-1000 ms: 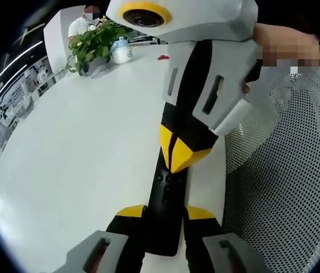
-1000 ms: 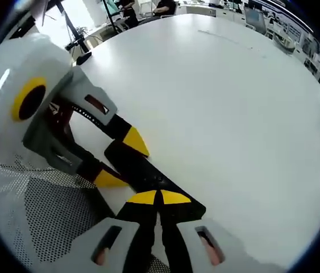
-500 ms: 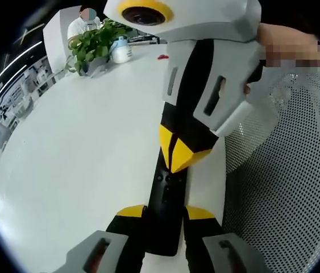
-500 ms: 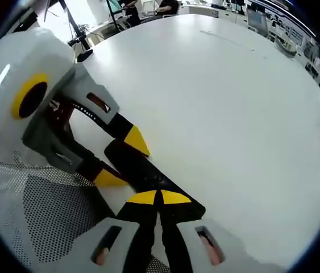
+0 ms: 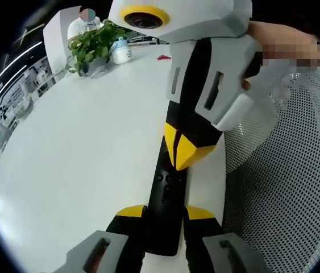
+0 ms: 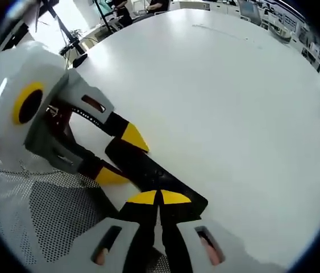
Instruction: Press the specified remote control buttons in sequence, fully releasing each button before pressing the next.
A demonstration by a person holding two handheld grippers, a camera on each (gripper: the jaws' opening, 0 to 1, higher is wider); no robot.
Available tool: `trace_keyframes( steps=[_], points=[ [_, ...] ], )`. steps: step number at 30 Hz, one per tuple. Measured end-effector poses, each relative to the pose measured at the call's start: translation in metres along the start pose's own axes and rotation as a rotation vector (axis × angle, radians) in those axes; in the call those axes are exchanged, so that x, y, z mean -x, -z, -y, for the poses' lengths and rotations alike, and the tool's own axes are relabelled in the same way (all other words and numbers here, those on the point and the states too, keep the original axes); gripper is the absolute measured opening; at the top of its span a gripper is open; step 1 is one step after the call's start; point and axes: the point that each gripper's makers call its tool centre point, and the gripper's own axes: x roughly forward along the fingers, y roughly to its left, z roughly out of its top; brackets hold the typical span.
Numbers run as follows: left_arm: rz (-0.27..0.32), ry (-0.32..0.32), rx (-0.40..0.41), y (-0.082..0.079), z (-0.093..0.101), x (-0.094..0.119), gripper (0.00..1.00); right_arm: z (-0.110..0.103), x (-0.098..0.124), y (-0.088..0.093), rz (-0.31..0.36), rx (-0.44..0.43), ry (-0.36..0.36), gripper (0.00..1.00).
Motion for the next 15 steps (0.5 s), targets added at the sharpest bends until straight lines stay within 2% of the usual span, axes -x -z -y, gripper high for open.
trace_keyframes(
  steps=[15],
  points=[
    [0.004,0.004,-0.004,0.0003,-0.0001,0.0000,0.25,0.0013,0.0018,0.0051,-0.030,0.001,0.004,0.00]
  ],
)
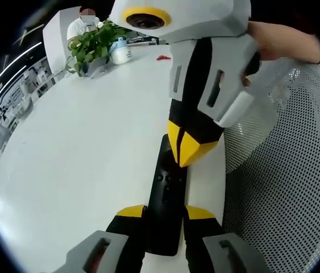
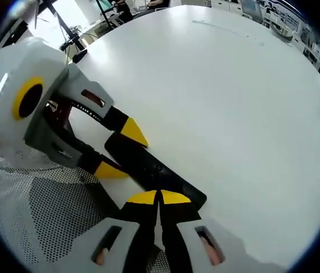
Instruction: Press the specified remote control buttons in sequence, fully releasing each button before pressing the next.
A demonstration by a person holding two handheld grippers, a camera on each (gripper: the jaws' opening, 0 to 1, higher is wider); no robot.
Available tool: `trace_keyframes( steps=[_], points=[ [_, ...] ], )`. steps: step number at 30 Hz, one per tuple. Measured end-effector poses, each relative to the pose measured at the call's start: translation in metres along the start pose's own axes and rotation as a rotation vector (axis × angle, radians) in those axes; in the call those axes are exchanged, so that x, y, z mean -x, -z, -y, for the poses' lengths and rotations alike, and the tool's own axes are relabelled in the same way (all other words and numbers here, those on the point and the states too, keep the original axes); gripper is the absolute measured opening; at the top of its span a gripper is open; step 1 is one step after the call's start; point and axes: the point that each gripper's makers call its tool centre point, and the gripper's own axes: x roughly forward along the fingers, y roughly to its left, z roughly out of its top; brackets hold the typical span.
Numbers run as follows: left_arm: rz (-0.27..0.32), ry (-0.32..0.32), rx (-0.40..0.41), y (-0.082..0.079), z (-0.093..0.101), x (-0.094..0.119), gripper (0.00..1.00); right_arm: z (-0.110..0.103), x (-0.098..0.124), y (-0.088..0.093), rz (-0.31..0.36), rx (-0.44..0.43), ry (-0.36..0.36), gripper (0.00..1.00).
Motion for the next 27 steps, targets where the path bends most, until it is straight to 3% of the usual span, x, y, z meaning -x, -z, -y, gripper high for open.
trace_keyframes(
  steps=[5,16,27],
  points=[
    [0.000,0.000,0.000,-0.0001,0.0000,-0.0002,0.25,0.0022,0.0007,0.0024,-0.011,-0.002,0.000,0.00],
    [0.003,0.001,-0.002,-0.0003,-0.0002,-0.0003,0.25,0.0027,0.0017,0.0037,-0.031,0.131,0.036,0.00],
    [0.003,0.001,-0.002,-0.0003,-0.0002,0.0001,0.25,0.0005,-0.0004,0.0010,-0.022,0.147,0.033,0.00]
  ],
)
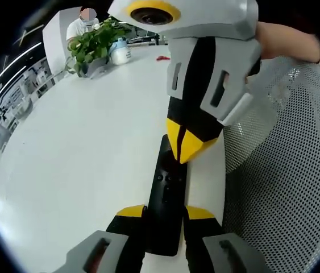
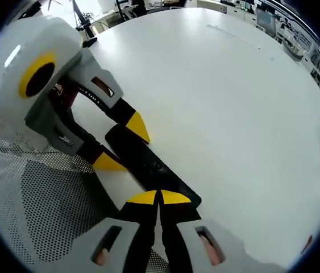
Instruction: Press the specified remote control buttons in sequence, fully releasing each button before pressing the next.
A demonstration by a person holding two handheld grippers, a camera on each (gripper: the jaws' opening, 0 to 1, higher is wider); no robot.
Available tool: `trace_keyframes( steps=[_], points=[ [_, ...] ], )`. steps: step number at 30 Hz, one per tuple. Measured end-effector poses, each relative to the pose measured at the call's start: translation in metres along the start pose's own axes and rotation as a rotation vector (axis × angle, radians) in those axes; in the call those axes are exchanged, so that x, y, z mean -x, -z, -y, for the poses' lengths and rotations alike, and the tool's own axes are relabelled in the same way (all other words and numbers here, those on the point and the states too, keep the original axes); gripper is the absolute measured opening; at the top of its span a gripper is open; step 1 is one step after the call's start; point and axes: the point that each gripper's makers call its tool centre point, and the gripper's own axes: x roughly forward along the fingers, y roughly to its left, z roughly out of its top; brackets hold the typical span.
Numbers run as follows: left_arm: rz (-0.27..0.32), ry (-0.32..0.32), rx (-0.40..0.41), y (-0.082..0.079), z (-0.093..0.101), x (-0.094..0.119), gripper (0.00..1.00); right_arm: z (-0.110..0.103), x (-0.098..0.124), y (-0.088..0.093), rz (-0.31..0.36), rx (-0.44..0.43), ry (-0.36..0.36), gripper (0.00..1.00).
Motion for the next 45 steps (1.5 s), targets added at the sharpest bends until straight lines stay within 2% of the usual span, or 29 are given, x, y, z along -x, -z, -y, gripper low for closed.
trace_keyframes(
  steps=[11,21,26,45],
  points=[
    [-0.003,0.001,-0.005,-0.0003,0.0002,0.0000,0.25,0.0010,-0.0013,0.0010,-0.015,0.030,0.019,0.00],
    [0.001,0.002,-0.003,-0.0003,0.0004,0.0003,0.25,0.0014,-0.0001,0.0011,-0.004,-0.018,0.004,0.00],
    [0.003,0.003,-0.002,-0.0005,0.0004,0.0003,0.25,0.0009,-0.0006,0.0021,-0.034,0.048,0.033,0.00],
    [-0.002,0.002,-0.007,-0.0004,0.0001,-0.0004,0.25,0.0006,-0.0009,0.0049,-0.051,0.039,0.034,0.00]
  ],
)
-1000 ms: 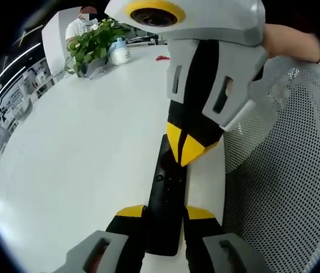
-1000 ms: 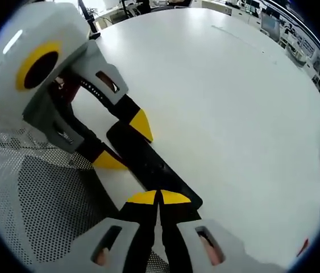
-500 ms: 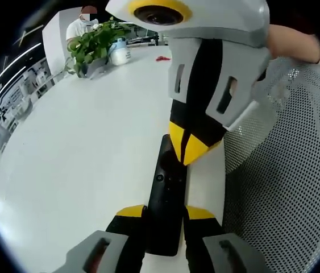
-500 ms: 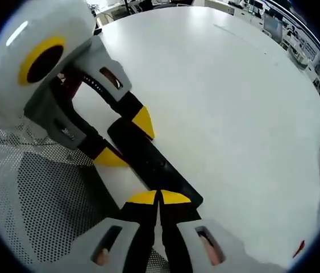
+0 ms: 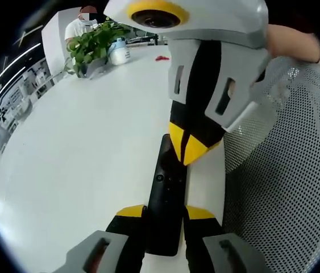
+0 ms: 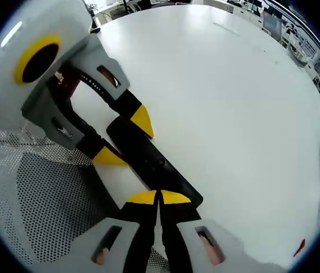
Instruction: Press the specified remote control buttons in sequence, fully releasing each button before pressing the next.
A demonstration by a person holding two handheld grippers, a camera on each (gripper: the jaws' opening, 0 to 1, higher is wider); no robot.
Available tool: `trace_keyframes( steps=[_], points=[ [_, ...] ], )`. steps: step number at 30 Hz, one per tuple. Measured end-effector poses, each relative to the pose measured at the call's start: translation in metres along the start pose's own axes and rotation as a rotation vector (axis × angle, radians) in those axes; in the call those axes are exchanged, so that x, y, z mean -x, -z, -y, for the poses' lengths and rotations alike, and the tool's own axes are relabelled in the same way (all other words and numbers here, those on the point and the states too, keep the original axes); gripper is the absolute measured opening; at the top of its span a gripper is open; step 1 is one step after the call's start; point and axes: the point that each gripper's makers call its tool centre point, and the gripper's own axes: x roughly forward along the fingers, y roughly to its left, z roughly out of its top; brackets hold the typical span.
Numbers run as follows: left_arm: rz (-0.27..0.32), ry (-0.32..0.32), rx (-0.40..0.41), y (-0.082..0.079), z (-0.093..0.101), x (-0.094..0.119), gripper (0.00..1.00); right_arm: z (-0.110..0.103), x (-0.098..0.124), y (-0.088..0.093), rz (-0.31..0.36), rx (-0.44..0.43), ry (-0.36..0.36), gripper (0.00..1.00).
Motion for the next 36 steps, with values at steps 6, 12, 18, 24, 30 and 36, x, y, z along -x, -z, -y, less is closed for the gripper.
trace_keyframes(
  steps=[6,12,18,24,30,36],
  points=[
    [0.007,0.001,-0.002,0.000,0.001,0.000,0.25,0.003,0.000,0.000,0.003,-0.029,-0.011,0.00],
    [0.005,0.002,-0.005,0.000,0.001,0.000,0.25,0.000,0.002,0.000,0.013,-0.043,-0.016,0.00],
    [0.006,0.002,0.000,0.000,0.000,0.000,0.25,0.002,0.003,-0.005,0.041,-0.015,0.009,0.00],
    [0.006,0.001,0.001,0.000,0.000,0.000,0.25,0.004,0.004,-0.009,0.070,-0.023,0.011,0.00],
    [0.006,0.001,0.001,0.000,0.000,0.000,0.25,0.003,0.003,-0.011,0.084,-0.017,0.008,0.04],
    [0.005,0.001,0.000,0.000,0.000,0.000,0.25,0.005,0.002,-0.010,0.070,0.013,0.036,0.04]
  ],
)
